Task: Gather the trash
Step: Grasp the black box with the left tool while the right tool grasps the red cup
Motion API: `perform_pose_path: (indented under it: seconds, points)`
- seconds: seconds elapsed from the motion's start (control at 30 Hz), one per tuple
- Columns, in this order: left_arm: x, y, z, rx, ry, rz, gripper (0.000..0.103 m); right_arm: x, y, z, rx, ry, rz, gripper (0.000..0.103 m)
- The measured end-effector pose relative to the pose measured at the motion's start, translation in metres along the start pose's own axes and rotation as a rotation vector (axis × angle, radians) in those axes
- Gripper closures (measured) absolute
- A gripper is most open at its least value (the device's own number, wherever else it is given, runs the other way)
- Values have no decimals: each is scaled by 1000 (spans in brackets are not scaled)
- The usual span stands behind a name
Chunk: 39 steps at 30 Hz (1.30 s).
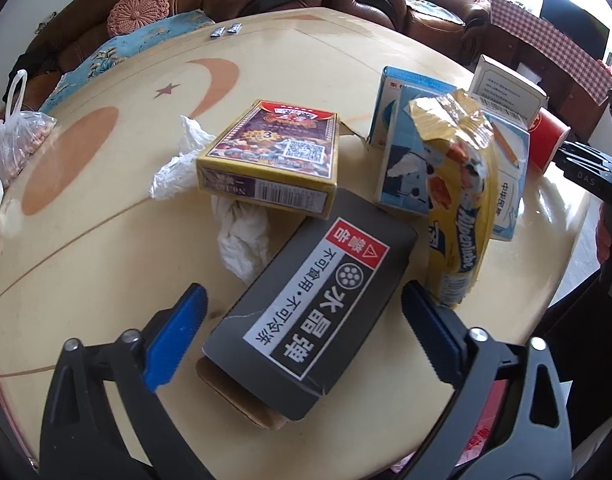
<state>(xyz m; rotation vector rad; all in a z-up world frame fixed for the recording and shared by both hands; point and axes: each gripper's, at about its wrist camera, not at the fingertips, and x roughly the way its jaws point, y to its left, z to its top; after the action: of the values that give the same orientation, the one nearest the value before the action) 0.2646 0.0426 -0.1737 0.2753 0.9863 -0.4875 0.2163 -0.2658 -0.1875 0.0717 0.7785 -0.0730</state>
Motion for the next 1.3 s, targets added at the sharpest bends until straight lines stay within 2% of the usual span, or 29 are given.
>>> perform_pose_path:
  seconds: [0.03,0.13,0.37,0.63,0.83,1.03,1.3]
  points:
    - [-1,-3,-1,1,3,-1,20,0,0,0,3,-1,-3,81]
    - [-3,-9,-1,15,9,21,24,-3,2,0,-3,-7,-12,88]
    - [-11,-20,-6,14,25,28,37,-9,3,-3,12,-10,4,93]
    - [-18,-23,-10,-47,29,11,42,-15,10,-6,-8,-6,4,94]
    - [-22,-25,-14,-101,33,52,42,-20,3,-6,18,-6,3,95]
    - [-33,-21,-21,-165,19,87,43,-33,0,-7,19,-35,-44,95]
    - [-44,-20,-29,-242,7,91,45,-49,-5,-7,43,-61,-45,95]
